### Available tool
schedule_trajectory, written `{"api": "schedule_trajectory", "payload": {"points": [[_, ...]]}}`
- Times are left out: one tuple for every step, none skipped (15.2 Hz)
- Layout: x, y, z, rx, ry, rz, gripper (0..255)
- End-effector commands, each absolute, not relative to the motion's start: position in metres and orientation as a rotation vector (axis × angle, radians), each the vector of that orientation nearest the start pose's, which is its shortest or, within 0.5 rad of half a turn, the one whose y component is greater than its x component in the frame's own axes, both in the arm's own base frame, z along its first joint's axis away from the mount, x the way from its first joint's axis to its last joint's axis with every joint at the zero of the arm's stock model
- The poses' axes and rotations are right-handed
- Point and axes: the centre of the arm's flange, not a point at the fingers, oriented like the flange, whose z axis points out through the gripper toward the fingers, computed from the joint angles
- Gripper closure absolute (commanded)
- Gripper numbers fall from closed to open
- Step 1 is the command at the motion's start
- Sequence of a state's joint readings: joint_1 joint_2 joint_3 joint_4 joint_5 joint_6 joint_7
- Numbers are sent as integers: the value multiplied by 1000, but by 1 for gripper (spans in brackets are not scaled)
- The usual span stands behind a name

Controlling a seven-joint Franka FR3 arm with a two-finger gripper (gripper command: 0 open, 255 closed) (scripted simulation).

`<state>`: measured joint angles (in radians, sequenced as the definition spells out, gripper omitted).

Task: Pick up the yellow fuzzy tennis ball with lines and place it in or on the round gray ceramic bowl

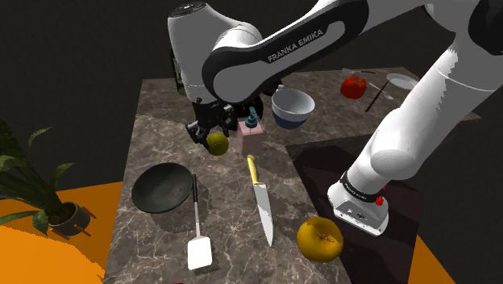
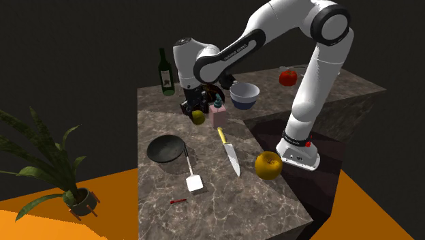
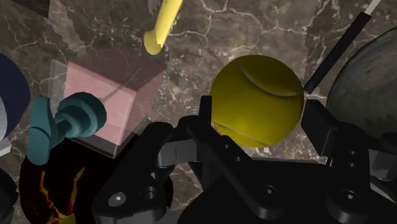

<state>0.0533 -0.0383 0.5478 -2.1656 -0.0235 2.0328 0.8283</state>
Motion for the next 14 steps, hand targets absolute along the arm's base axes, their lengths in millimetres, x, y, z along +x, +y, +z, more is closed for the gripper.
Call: {"api": "schedule_trajectory", "payload": {"points": [[431, 304, 408, -3218, 350, 80, 255], [436, 317, 409, -3218, 350, 80, 255], [440, 329, 411, -3218, 350, 80, 255], [445, 341, 412, -3218, 350, 80, 255], [449, 354, 414, -3218, 350, 80, 255], [454, 366, 416, -3218, 350, 80, 255], [458, 378, 417, -3218, 350, 80, 255], [463, 391, 419, -3218, 350, 80, 255], [467, 403, 420, -3218, 350, 80, 255], [472, 415, 422, -3218, 350, 80, 255], [476, 428, 423, -3218, 350, 80, 255], [481, 440, 425, -3218, 350, 80, 255], [485, 452, 426, -3218, 350, 80, 255], [490, 465, 428, -3218, 350, 80, 255]]}}
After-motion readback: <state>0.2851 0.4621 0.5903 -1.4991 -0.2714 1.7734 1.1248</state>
